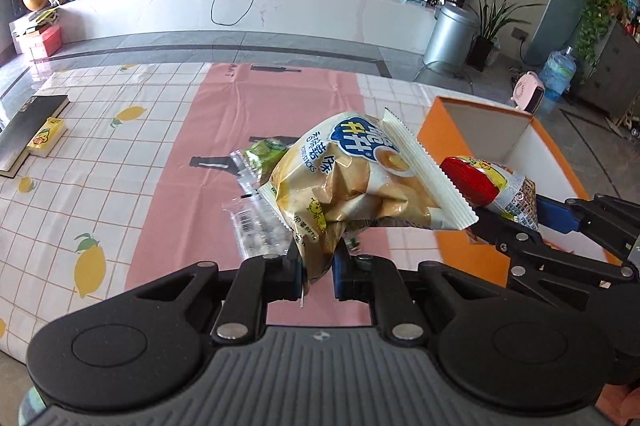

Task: Organize snacks
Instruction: 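Lift and carry both bags over the orange box with both tools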

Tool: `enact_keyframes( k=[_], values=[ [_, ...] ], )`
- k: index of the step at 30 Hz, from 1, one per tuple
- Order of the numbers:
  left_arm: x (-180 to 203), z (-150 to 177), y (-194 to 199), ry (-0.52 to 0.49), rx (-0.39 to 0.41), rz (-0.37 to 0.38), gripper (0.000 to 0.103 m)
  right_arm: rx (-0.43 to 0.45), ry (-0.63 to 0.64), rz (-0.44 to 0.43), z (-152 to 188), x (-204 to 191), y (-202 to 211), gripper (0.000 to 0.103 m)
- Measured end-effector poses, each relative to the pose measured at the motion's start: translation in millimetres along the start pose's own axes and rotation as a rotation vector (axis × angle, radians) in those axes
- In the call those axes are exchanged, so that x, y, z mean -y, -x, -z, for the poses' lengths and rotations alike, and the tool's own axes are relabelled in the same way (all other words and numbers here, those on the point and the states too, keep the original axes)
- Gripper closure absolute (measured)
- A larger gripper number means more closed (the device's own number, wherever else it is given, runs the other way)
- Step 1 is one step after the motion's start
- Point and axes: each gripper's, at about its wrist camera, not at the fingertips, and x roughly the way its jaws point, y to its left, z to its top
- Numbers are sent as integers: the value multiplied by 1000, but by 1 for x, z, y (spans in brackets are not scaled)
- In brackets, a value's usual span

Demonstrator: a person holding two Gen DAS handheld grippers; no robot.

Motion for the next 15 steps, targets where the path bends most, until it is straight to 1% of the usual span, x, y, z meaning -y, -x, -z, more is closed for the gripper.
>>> enact_keyframes(
  k=[3, 8, 12, 15],
  values=[
    [17, -4, 6, 0, 18, 5, 88, 21, -12, 1, -1, 16, 16, 68],
    [50, -12, 9, -9, 36, 42, 88, 47, -48, 15, -2, 48, 36, 68],
    [77, -21, 3, -5, 34, 92, 88, 52, -81, 38, -1, 79, 47, 68],
    [96, -27, -6, -1, 18, 136, 88, 48, -118, 50, 0, 106, 51, 68]
  ],
)
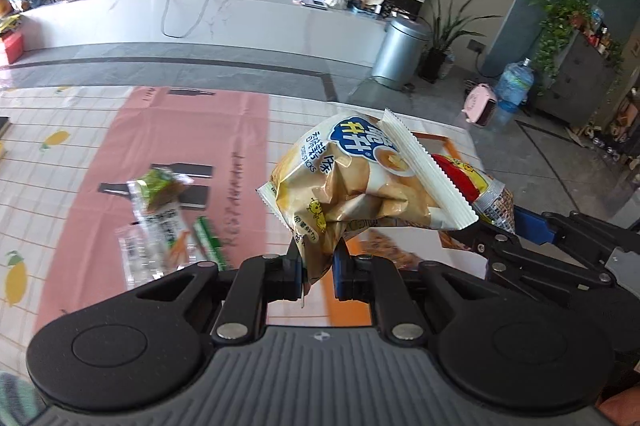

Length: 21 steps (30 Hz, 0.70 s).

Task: Organize snacks
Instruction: 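Lift and carry both bags over the orange box with both tools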

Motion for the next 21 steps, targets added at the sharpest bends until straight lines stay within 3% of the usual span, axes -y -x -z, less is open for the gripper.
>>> enact_keyframes(
  k=[8, 21],
  values=[
    [38, -13, -50, -11, -120, 76, 88, -87, -75, 24, 3, 67, -21, 68],
    [76, -49, -139, -188, -365, -54, 88, -314, -46, -21, 9, 113, -116, 68]
  ],
)
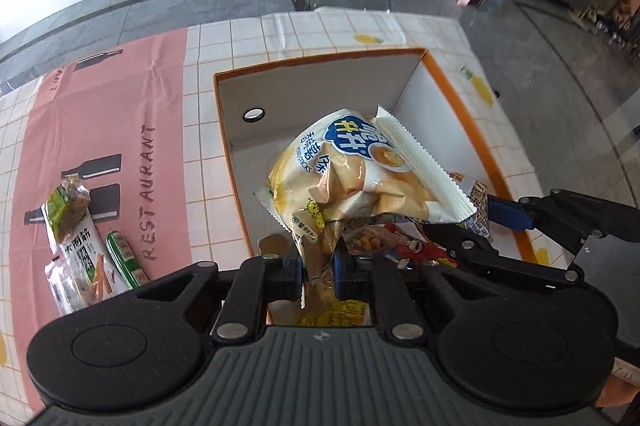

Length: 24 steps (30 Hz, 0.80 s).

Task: Organize snacks
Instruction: 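Lift and carry both bags over the orange box with both tools, then open the left tool over the box while the right releases the wafer bag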

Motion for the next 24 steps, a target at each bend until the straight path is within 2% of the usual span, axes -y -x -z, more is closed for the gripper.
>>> enact_keyframes(
  k=[4, 7, 13, 20, 24],
  values=[
    [8, -16, -15, -56, -58, -78, 88, -57, 13, -21, -8, 2, -24, 68],
    [7, -24, -29, -47, -121, -96, 87, -88, 31, -25, -10, 0, -39, 68],
    [13, -35, -48, -110, -187, -145, 85, -135, 72, -26, -15, -4, -61, 68],
    [11, -41, -55, -141, -202, -163, 75, -180, 132, -12, -15, -8, -80, 67],
    [11, -43, -53, -153, -195, -169, 65, -190, 146, -5, -13, -10, -85, 65]
  ],
)
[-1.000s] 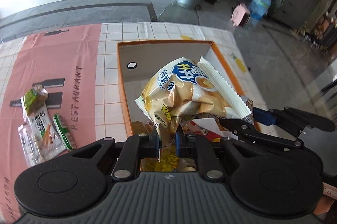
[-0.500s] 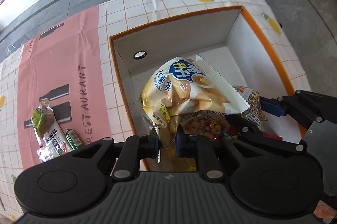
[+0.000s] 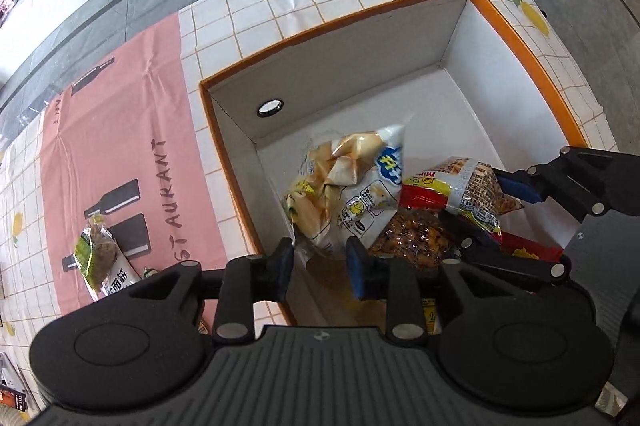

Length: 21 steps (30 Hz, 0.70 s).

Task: Organize snacks
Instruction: 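Open the left tool over the box while the right releases the wafer bag, then move both tools back over the remaining snacks on the runner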

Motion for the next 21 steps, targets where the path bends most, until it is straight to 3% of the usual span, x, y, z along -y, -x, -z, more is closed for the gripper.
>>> enact_keyframes(
  k=[12, 16, 21],
  values=[
    [-10, 9, 26, 2, 56, 63, 61, -2, -28, 6, -9, 1, 12, 40],
    [-11, 16, 42, -18, 89, 27, 52, 9, -25, 13, -13, -2, 25, 40],
    [-23, 31, 63, -7, 119, 32, 52, 24, -28, 35, -14, -13, 49, 39]
  ],
)
